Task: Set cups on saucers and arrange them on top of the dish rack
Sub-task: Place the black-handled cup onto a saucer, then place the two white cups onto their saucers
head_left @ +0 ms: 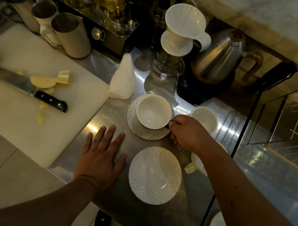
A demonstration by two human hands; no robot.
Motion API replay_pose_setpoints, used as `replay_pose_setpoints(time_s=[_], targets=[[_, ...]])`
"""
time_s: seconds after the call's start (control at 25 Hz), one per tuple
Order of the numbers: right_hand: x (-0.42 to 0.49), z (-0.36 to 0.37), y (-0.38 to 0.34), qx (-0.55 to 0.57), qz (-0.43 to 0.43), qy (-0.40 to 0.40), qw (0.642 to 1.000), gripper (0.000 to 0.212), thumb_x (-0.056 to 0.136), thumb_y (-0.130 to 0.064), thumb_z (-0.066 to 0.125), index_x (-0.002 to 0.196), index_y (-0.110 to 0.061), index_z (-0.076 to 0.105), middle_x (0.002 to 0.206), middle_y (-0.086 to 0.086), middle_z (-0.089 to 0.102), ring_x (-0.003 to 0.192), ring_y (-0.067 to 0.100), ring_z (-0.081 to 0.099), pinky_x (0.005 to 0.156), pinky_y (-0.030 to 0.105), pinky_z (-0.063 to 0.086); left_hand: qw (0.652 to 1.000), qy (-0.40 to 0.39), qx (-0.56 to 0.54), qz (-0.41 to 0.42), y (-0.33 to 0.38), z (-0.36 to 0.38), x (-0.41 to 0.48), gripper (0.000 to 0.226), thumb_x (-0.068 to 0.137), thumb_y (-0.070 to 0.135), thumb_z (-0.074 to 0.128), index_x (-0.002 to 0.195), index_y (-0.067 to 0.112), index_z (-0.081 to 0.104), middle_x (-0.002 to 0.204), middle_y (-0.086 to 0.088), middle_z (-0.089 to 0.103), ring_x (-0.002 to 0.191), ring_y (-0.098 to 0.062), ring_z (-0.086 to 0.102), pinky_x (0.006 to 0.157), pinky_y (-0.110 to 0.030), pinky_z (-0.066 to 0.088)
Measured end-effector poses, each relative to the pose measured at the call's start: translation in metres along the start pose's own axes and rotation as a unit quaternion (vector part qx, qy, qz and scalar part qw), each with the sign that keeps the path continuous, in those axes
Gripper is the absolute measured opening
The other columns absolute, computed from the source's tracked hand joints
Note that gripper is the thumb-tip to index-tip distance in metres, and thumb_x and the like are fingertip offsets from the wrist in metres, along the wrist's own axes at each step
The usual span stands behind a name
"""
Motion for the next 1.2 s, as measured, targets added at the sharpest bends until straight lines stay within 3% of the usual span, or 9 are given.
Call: replay_pose_setpoints(time_s=[0.2, 0.4, 0.44, 0.56, 0.76, 0.92, 1.08, 1.2], targets=[[0.001, 0.003, 0.001, -0.025, -0.014, 0.015, 0.999, 0.019, 0.105, -0.028, 0.049, 0.1, -0.021, 0.066, 0.079, -0.003, 0.066, 0.07, 0.016, 0.067, 0.077, 0.038, 0.061, 1.0, 0.0, 0.005, -0.001, 0.001, -0.001, 0.001, 0.067, 0.102, 0.063, 0.024, 0.162, 0.035, 0.02, 0.172, -0.003, 0.015, 0.159, -0.024, 0.003, 0.127, -0.052, 0.001], [-0.014, -0.005, -0.003, -0.069, -0.018, 0.086, 0.994, 0.02, 0.104, -0.03, 0.047, 0.111, -0.025, 0.066, 0.098, -0.005, 0.069, 0.073, 0.007, 0.059, 0.07, 0.024, 0.045, 1.0, -0.001, 0.001, 0.0, 0.002, -0.003, 0.0, 0.068, 0.101, 0.063, 0.024, 0.162, 0.035, 0.023, 0.172, -0.003, 0.015, 0.159, -0.024, 0.003, 0.127, -0.055, 0.004], [-0.026, -0.012, -0.004, -0.047, -0.03, 0.125, 0.991, 0.018, 0.103, -0.03, 0.048, 0.11, -0.029, 0.065, 0.098, -0.008, 0.069, 0.073, 0.006, 0.06, 0.068, 0.021, 0.044, 1.0, -0.002, 0.002, 0.0, 0.002, -0.003, 0.0, 0.068, 0.101, 0.064, 0.024, 0.162, 0.034, 0.023, 0.172, -0.003, 0.014, 0.159, -0.024, 0.003, 0.127, -0.055, 0.005], [-0.084, -0.03, 0.003, 0.089, -0.059, 0.244, 0.964, 0.017, 0.1, -0.033, 0.052, 0.085, -0.034, 0.061, 0.069, -0.01, 0.067, 0.066, 0.003, 0.065, 0.056, 0.018, 0.041, 1.0, -0.003, -0.002, -0.003, 0.004, -0.005, -0.001, 0.069, 0.1, 0.064, 0.023, 0.162, 0.034, 0.022, 0.172, -0.003, 0.014, 0.159, -0.024, 0.002, 0.127, -0.055, 0.005], [-0.156, 0.008, 0.056, 0.285, 0.061, 0.21, 0.933, 0.019, 0.101, -0.028, 0.056, 0.087, -0.025, 0.067, 0.07, 0.002, 0.07, 0.063, 0.015, 0.066, 0.062, 0.037, 0.057, 1.0, -0.022, -0.004, -0.01, 0.006, -0.007, -0.003, 0.071, 0.099, 0.064, 0.02, 0.163, 0.035, 0.016, 0.173, -0.003, 0.008, 0.159, -0.025, -0.001, 0.128, -0.054, 0.002], [-0.179, 0.048, 0.091, 0.438, 0.13, 0.183, 0.871, 0.016, 0.104, -0.019, 0.053, 0.1, -0.02, 0.068, 0.066, -0.001, 0.072, 0.054, 0.008, 0.064, 0.049, 0.017, 0.053, 1.0, -0.012, 0.0, -0.013, 0.006, -0.008, -0.001, 0.072, 0.098, 0.064, 0.021, 0.163, 0.034, 0.019, 0.173, -0.003, 0.012, 0.159, -0.026, 0.004, 0.128, -0.054, 0.004], [-0.166, 0.074, 0.105, 0.57, 0.164, 0.15, 0.791, 0.017, 0.102, -0.023, 0.055, 0.114, -0.024, 0.066, 0.09, 0.011, 0.074, 0.078, 0.023, 0.07, 0.073, 0.037, 0.061, 1.0, -0.004, 0.006, -0.011, 0.005, -0.006, -0.001, 0.071, 0.099, 0.066, 0.019, 0.163, 0.035, 0.019, 0.173, -0.002, 0.013, 0.159, -0.026, 0.004, 0.128, -0.053, 0.004], [-0.154, 0.082, 0.103, 0.648, 0.16, 0.13, 0.733, 0.024, 0.096, -0.025, 0.062, 0.118, -0.017, 0.068, 0.099, 0.013, 0.074, 0.084, 0.024, 0.07, 0.072, 0.034, 0.06, 1.0, 0.0, 0.006, -0.008, 0.005, -0.006, -0.001, 0.071, 0.099, 0.065, 0.02, 0.163, 0.034, 0.02, 0.173, -0.003, 0.014, 0.159, -0.027, 0.005, 0.127, -0.053, 0.004]])
Point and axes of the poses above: each hand's wrist, its own x-axis towards the middle knuckle, its own z-axis out of the palm, y = z × x, the point moved 7 cm from there along x, towards the middle knuckle
